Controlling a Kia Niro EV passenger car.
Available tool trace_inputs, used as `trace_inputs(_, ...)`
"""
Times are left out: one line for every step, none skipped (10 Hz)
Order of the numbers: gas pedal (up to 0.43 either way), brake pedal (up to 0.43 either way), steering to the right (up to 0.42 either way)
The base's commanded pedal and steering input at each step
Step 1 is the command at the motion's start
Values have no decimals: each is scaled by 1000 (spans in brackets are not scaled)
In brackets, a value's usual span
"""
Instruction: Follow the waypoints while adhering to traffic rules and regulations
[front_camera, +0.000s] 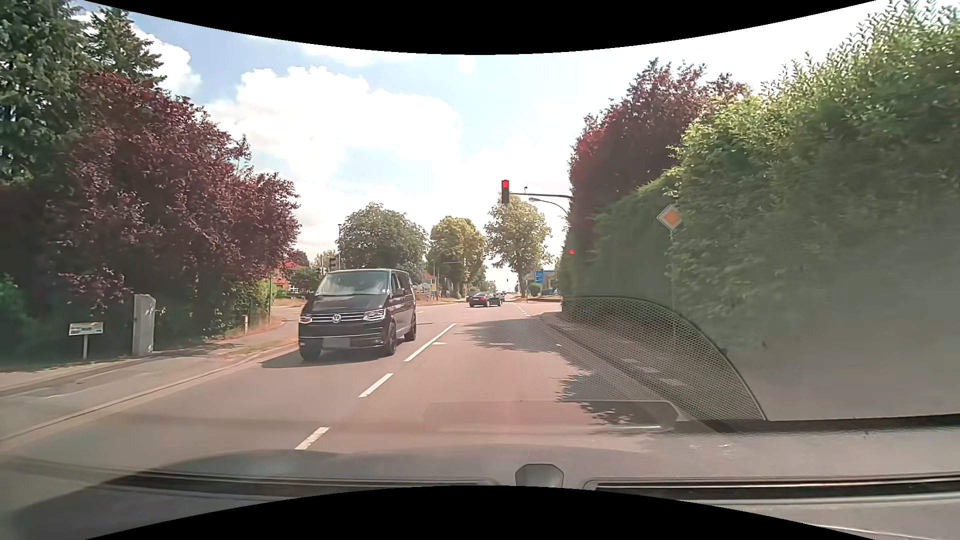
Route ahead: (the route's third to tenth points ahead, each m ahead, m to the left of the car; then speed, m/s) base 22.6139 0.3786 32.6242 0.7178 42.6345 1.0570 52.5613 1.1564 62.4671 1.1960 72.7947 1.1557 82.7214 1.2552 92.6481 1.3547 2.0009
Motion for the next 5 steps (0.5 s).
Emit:
trace_inputs(0,0,-12)
trace_inputs(0,0,-16)
trace_inputs(0,0,-19)
trace_inputs(0,0,-24)
trace_inputs(0,0,-27)
